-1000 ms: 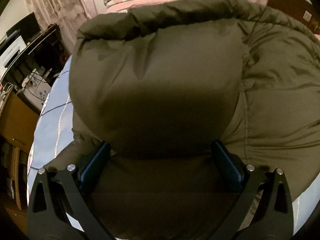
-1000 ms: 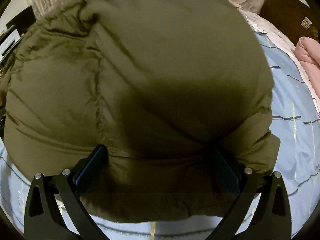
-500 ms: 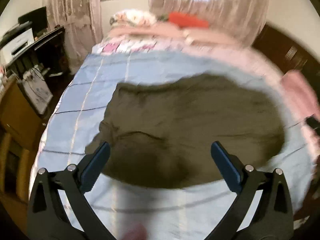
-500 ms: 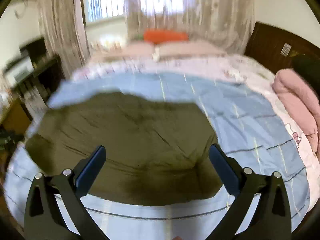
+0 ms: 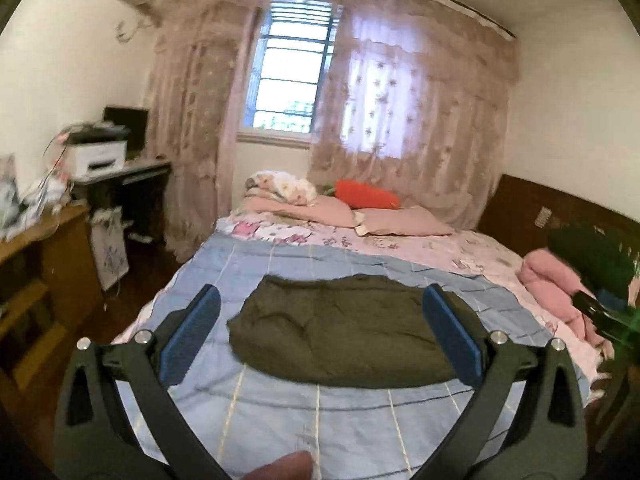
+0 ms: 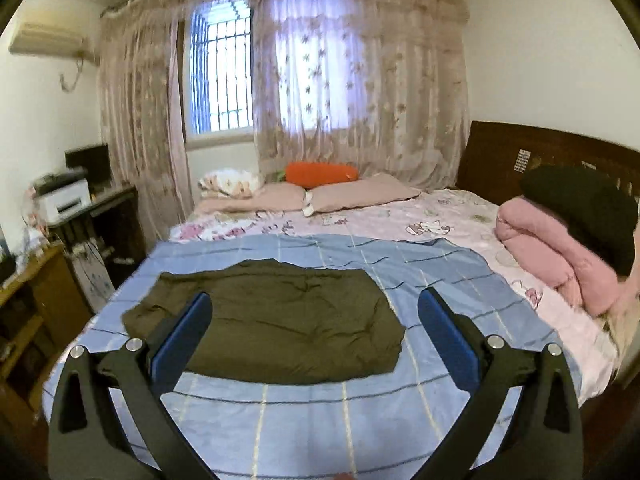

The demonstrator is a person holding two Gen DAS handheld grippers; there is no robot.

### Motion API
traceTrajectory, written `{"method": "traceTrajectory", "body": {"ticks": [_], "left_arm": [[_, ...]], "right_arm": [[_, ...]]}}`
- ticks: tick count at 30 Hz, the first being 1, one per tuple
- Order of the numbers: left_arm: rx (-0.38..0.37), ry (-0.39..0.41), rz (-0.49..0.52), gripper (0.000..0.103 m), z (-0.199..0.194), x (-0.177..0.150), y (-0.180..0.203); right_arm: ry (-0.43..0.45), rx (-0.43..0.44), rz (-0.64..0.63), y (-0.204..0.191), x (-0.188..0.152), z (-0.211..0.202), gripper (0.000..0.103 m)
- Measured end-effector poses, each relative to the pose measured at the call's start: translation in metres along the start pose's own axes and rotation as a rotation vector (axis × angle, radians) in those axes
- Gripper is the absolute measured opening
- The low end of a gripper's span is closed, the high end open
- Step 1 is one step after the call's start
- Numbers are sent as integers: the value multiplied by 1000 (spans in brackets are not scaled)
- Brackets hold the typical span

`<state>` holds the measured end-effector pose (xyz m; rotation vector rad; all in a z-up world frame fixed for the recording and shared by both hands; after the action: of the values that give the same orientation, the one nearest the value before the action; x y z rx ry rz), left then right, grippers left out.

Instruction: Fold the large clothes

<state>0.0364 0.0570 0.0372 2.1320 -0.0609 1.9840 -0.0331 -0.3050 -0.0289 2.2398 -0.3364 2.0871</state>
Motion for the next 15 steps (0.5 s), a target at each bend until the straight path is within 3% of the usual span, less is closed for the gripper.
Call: {"method": "traceTrajectory", "body": {"ticks": [4,7,10,15], "left_arm": [[93,-102,-26,101,-1,-31,-10],[82,-132,-15,101,-8,-41,-7],[62,-124,67,101,-5,-44,7],[39,-153,71,101,-1,-52,18]], "right_arm": [[-61,-17,14,6,-33,-15,102],[-113,-12,19,1,-46,-18,102],[-121,8,-28,-13,-47,-15,102],[-133,50,-33,-27,-50,-14,102]]}}
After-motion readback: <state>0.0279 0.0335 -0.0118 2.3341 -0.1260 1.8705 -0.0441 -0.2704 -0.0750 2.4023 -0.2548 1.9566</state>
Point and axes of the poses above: each gripper's, at about its wrist camera, not at the fingertips, and z roughly the way its jaws point, y to its right, x to its top, the point moved 2 cm from there along z, roughly the way its jaws point, and after that the axes turned 12 degrees about y, right-handed, at the moved point
